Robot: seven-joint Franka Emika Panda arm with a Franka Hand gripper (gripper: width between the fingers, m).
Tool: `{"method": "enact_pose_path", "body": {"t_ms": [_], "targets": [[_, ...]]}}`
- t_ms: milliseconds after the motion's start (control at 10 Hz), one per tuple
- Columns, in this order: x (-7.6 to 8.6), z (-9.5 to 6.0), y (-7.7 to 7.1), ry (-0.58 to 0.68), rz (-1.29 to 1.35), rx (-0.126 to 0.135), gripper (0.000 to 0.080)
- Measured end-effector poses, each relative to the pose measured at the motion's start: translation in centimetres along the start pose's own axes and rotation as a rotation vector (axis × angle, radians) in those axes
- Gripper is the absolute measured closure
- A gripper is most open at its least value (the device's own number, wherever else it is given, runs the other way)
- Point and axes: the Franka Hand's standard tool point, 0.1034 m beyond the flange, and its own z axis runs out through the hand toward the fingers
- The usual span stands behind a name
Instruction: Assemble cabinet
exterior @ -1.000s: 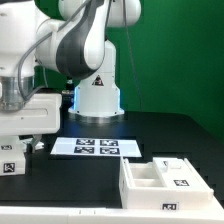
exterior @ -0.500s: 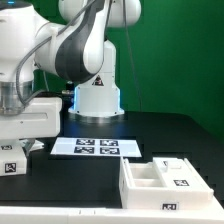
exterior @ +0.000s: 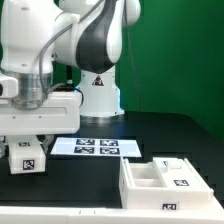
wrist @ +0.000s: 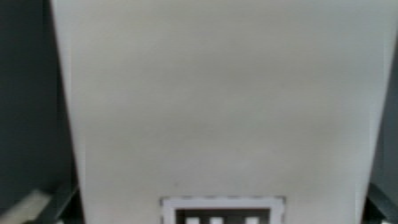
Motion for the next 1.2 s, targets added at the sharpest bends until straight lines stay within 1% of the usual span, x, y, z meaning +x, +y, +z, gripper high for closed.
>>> {"method": "enact_pose_path", "body": {"t_ms": [200, 300, 500, 600, 700, 800, 900, 1000, 1100, 1200], "targets": [[0.3, 1.2, -0.1, -0.007, -0.006, -0.013, 0.0258], [0.4, 1.4, 0.0, 0.001, -0.011, -0.028, 0.0258], [0.4, 1.4, 0.0, 0.0, -0.01, -0.027, 0.0258], [0.3, 1.4, 0.1, 0.0, -0.014, -0.027, 0.0077], [-0.5, 0.8, -0.2, 0.001, -0.034, -0.016, 0.0077], [-1.9, 0.0, -0.8, -0.004, -0.026, 0.016, 0.0014], [-3.1, -0.8, -1.1, -0.003, -0.057, 0.036, 0.0004], [-4.3, -1.5, -1.3, -0.011, -0.152, 0.054, 0.0004], [-4.9, -1.8, -1.1, -0.007, -0.206, 0.048, 0.0002], [-4.9, -1.6, -1.0, -0.015, -0.278, 0.045, 0.0002]]}}
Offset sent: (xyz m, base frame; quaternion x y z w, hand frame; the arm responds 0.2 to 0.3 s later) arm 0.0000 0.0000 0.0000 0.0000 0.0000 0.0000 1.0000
